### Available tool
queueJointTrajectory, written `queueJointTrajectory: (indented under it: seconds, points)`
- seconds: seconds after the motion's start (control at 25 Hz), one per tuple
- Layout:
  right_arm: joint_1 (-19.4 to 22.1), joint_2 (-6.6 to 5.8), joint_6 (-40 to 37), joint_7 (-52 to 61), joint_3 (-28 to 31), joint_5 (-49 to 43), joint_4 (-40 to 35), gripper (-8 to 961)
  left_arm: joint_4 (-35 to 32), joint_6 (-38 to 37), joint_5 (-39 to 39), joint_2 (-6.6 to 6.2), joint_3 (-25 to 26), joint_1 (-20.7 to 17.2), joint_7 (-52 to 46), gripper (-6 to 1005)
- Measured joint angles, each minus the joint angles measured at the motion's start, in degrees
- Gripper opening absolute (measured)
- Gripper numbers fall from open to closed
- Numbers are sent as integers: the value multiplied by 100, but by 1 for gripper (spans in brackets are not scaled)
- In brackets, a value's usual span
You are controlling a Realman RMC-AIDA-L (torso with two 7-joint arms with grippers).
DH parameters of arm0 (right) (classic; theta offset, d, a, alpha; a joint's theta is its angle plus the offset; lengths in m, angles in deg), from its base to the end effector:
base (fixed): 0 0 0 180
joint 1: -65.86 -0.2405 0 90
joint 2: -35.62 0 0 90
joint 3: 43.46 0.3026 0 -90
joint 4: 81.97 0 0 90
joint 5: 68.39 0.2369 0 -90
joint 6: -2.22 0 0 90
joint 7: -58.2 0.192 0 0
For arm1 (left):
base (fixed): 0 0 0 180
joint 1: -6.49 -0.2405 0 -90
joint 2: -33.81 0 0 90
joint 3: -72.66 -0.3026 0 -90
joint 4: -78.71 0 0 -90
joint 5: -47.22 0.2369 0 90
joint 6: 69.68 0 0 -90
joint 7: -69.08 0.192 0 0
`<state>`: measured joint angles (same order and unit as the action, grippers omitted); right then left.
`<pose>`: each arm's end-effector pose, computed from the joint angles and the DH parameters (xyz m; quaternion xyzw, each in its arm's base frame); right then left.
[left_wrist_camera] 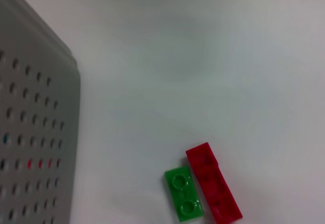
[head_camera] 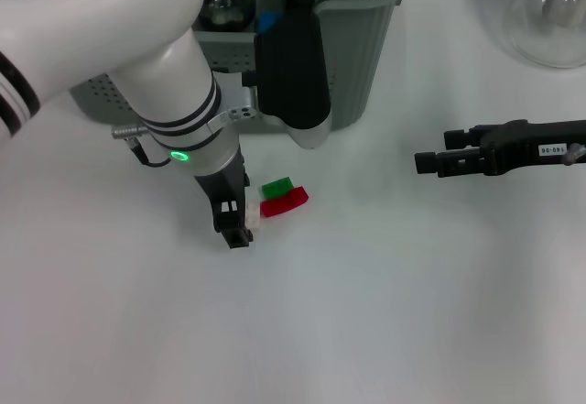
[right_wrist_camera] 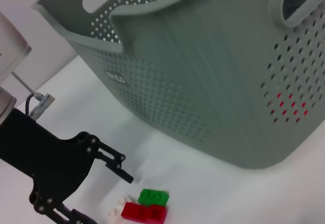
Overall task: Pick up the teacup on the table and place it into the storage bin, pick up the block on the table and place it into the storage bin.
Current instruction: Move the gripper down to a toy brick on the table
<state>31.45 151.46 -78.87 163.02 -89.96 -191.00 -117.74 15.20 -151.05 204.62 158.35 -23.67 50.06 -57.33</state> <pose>0.3140 0.4125 -0.0709 -0.9059 0.3897 0.1318 0.1000 -0.2041 0.4021 -0.1614 -0.9451 -0.0215 0.3159 0.0808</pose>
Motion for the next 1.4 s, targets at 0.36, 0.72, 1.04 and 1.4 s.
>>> queueJointTrajectory:
  seconds: [0.36, 0.72, 1.04, 1.4]
  points:
    - [19, 0, 11, -8, 0, 2, 0, 947, 103, -2, -29, 9, -80, 90, -13, 752]
    - [31, 0, 24, -15, 0, 1, -12, 947, 283, 57, -48, 9, -86, 271, -15, 681]
    - [31, -9, 35, -23, 0, 0, -12, 947, 459, 78, -49, 13, -87, 393, 36, 652]
    - [31, -9, 41, -23, 0, 0, -7, 947, 592, 97, -182, 18, -115, 465, 85, 656]
